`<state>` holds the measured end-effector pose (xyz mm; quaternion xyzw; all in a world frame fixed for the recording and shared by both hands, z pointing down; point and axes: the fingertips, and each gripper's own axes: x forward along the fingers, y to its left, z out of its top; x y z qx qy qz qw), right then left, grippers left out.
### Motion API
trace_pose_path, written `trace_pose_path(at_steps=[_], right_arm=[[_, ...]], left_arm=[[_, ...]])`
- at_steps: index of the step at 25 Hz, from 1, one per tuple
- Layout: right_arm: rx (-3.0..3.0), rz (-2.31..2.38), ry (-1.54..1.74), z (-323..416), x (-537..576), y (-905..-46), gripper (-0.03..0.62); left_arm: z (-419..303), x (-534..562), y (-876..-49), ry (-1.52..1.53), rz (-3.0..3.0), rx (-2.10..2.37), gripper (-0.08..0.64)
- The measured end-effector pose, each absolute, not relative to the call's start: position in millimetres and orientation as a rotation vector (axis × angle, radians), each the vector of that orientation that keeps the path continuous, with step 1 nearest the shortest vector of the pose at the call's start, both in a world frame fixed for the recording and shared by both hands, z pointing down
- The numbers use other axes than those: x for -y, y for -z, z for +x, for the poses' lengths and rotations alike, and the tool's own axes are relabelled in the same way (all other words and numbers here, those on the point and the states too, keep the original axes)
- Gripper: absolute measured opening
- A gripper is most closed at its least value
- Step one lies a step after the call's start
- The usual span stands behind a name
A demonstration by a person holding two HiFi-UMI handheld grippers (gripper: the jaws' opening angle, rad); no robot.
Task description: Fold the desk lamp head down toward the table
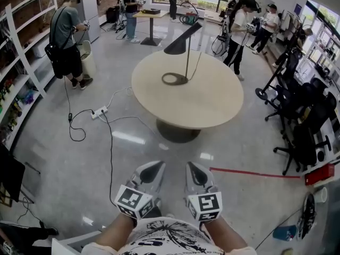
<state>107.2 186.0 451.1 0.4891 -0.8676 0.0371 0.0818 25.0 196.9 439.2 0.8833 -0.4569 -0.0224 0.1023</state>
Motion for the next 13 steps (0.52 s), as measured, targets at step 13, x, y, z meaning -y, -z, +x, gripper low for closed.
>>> trace_pose_path(at_steps=[13], right_arm=[[2.575,1.496,-0.095,94,-193,-434,0.008]], left_arm=[[3,-202,-427,0.081,2.591,1.352,0.005]])
